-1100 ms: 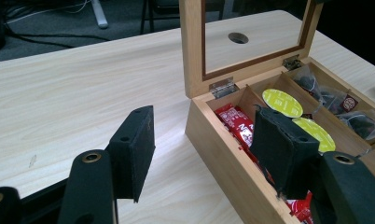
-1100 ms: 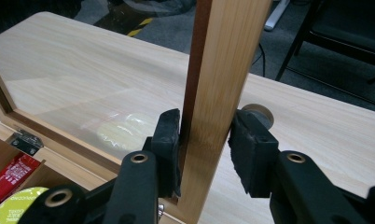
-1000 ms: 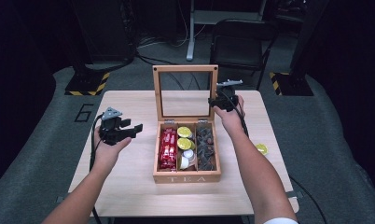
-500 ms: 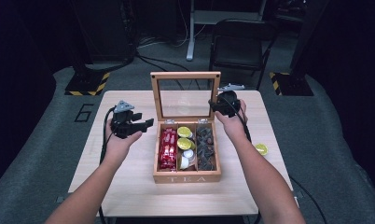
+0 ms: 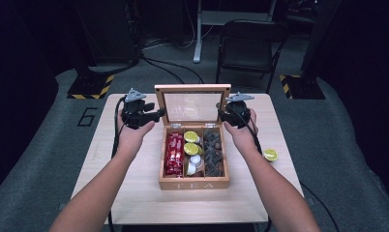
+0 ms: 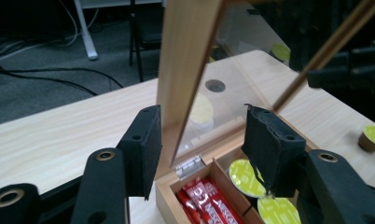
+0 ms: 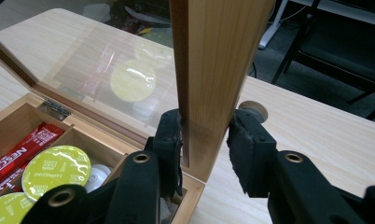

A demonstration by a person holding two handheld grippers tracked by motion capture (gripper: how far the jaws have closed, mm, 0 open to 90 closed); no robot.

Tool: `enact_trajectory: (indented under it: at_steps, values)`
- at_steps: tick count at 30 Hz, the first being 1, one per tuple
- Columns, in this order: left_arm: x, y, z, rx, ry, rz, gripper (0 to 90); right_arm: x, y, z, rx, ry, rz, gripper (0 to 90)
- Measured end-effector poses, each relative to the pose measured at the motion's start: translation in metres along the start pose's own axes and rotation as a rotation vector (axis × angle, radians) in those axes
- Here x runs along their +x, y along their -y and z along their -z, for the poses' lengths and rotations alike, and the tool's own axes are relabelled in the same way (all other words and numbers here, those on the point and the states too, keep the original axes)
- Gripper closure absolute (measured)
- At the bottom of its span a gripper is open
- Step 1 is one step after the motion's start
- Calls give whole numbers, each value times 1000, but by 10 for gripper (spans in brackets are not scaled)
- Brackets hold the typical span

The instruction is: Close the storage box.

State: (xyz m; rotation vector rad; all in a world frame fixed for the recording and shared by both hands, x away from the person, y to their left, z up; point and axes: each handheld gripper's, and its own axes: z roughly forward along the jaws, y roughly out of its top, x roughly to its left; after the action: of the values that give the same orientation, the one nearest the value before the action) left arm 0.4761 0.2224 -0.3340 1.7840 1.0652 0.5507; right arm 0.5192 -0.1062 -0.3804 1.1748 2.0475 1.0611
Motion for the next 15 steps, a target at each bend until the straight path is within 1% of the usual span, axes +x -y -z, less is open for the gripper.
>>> enact_trajectory:
  at_steps: [2,4,5,6,7,8,10,12,13,15]
  values:
    - [-1,-4,-1,-19,-12,3,482,1,1,1,-2,-1,-2,644]
    - [-2,-5,-2,-24,-11,3,505,2,2,2,-6,3,-5,644]
    - [-4,-8,-1,-20,-30,-34,528,3,4,3,-8,0,-9,644]
    - [-4,-8,-1,-20,-30,-34,543,3,4,3,-12,-1,-6,643]
    - [-6,-9,0,-23,-47,-54,543,3,4,3,-12,-1,-6,643]
    - [-7,-11,1,-34,-50,-56,576,3,6,5,-14,-3,-4,642]
    - [-8,-12,1,-37,-52,-58,581,3,6,5,-16,-5,2,642]
    - [-10,-12,2,-41,-55,-60,598,4,8,6,-18,-8,-5,640]
    - [-10,-13,3,-37,-54,-62,598,4,8,6,-22,-8,3,639]
    - [-9,-12,4,-36,-48,-55,600,5,10,7,-25,-9,0,638]
